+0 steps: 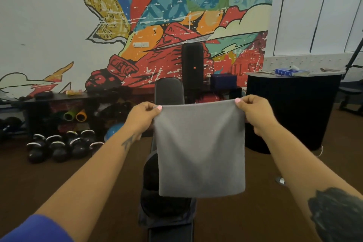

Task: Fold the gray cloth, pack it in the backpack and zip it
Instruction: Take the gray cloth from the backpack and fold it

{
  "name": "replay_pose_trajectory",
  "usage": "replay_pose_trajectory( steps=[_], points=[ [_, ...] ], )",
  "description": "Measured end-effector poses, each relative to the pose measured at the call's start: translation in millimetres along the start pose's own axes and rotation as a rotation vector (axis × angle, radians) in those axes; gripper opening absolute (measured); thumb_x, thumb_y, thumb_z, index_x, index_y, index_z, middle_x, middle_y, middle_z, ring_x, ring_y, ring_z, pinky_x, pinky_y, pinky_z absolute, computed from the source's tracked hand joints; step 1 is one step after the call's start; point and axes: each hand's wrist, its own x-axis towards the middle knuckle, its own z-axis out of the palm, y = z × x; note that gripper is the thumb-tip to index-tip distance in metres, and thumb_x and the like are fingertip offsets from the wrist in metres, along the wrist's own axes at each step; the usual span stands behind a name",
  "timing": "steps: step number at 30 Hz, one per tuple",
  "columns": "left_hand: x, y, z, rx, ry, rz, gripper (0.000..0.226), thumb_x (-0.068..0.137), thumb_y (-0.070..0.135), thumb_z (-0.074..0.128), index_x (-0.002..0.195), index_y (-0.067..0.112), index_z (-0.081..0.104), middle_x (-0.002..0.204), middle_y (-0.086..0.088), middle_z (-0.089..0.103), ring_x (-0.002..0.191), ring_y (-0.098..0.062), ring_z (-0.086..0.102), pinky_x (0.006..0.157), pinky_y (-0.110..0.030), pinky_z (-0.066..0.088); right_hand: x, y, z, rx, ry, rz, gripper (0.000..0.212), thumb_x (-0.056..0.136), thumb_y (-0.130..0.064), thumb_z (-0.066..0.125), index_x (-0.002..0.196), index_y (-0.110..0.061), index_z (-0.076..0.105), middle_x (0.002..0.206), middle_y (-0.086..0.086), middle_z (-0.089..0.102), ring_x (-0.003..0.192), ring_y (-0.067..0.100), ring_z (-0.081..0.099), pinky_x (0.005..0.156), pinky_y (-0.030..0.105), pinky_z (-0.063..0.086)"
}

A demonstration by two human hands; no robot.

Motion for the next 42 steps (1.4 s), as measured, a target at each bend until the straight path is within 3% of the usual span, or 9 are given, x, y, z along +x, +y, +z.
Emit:
replay_pose_trajectory(
  steps=[2, 9, 17, 21, 27, 32, 35, 38, 42],
  points=[
    [-1.3, -2.1, 12.9, 0.032, 0.016, -0.047, 0.011, 0.092, 0.025, 0.055, 0.084, 0.019, 0.058, 0.096, -0.010, 0.061, 0.081, -0.019, 0.057, 0.075, -0.037, 0.056, -0.8, 6.8, 12.6, -0.097, 0.074, -0.050, 0.020, 0.091, -0.028, 0.059, 0.092, -0.010, 0.066, 0.089, 0.005, 0.064, 0.092, 0.021, 0.059, 0.077, 0.032, 0.046],
    [-21.2, 20.0, 50.3, -0.039, -0.170, 0.018, 0.019, 0.092, 0.019, 0.056, 0.111, 0.022, 0.055, 0.091, -0.004, 0.061, 0.076, -0.015, 0.064, 0.053, -0.024, 0.052, -18.5, 7.0, 42.7, -0.197, 0.166, -0.220, 0.018, 0.092, -0.029, 0.057, 0.085, -0.014, 0.064, 0.067, -0.009, 0.054, 0.060, 0.004, 0.049, 0.053, 0.016, 0.037],
    [-30.0, 36.0, 65.0, -0.097, -0.307, 0.031, 0.017, 0.091, 0.013, 0.058, 0.107, 0.016, 0.064, 0.088, -0.005, 0.071, 0.070, -0.014, 0.071, 0.058, -0.022, 0.056, -31.6, -1.8, 56.6, -0.112, -0.021, -0.282, 0.013, 0.086, -0.031, 0.065, 0.076, -0.025, 0.069, 0.075, -0.009, 0.066, 0.072, 0.003, 0.059, 0.060, 0.014, 0.043],
    [-19.3, 41.3, 50.2, -0.068, -0.219, 0.018, 0.025, 0.091, 0.005, 0.046, 0.081, 0.019, 0.064, 0.087, -0.003, 0.063, 0.074, -0.013, 0.063, 0.058, -0.026, 0.055, -21.6, -8.5, 39.5, -0.129, 0.082, -0.235, 0.011, 0.089, -0.029, 0.062, 0.085, -0.021, 0.068, 0.080, -0.007, 0.063, 0.072, 0.003, 0.055, 0.062, 0.015, 0.041],
    [-0.2, 31.9, 10.1, 0.443, -0.033, 0.184, 0.031, 0.089, 0.010, 0.043, 0.075, 0.022, 0.068, 0.080, 0.006, 0.061, 0.066, -0.008, 0.051, 0.063, -0.025, 0.045, -3.5, -9.9, 7.7, -0.234, 0.275, -0.215, 0.016, 0.092, -0.029, 0.057, 0.094, -0.017, 0.067, 0.093, 0.001, 0.067, 0.087, 0.015, 0.060, 0.074, 0.026, 0.043],
    [0.3, 32.4, 10.0, 0.636, 0.015, 0.311, 0.015, 0.078, 0.010, 0.060, 0.079, 0.023, 0.069, 0.093, 0.006, 0.063, 0.086, -0.010, 0.056, 0.078, -0.022, 0.043, -6.9, -7.7, 11.4, -0.213, 0.300, -0.280, 0.015, 0.093, -0.027, 0.058, 0.092, -0.015, 0.065, 0.086, 0.001, 0.065, 0.081, 0.014, 0.059, 0.070, 0.023, 0.041],
    [-4.0, 37.2, 12.7, 0.828, -0.109, 0.550, 0.017, 0.079, 0.009, 0.062, 0.079, 0.026, 0.063, 0.101, 0.003, 0.055, 0.094, -0.017, 0.057, 0.079, -0.025, 0.043, -8.5, -8.8, 12.8, -0.198, 0.291, -0.307, 0.015, 0.093, -0.027, 0.057, 0.092, -0.014, 0.065, 0.083, 0.000, 0.063, 0.079, 0.013, 0.057, 0.068, 0.023, 0.040],
    [-10.3, 46.6, 12.4, 1.090, -0.310, 0.676, 0.021, 0.084, 0.012, 0.059, 0.096, 0.029, 0.059, 0.131, 0.005, 0.044, 0.099, -0.016, 0.055, 0.072, -0.020, 0.039, -4.1, -11.4, 7.6, -0.169, 0.300, -0.295, 0.014, 0.092, -0.027, 0.058, 0.092, -0.015, 0.065, 0.082, -0.002, 0.062, 0.079, 0.014, 0.057, 0.071, 0.027, 0.044],
    [-12.8, 51.5, 15.9, 1.339, -0.502, 0.665, 0.048, 0.084, 0.012, 0.058, 0.122, 0.039, 0.045, 0.146, 0.007, 0.029, 0.071, -0.008, 0.041, 0.054, -0.017, 0.031, 1.8, -15.9, 1.1, -0.156, 0.288, -0.277, 0.009, 0.091, -0.028, 0.060, 0.084, -0.022, 0.061, 0.079, -0.006, 0.060, 0.081, 0.013, 0.058, 0.075, 0.028, 0.046]
  ],
)
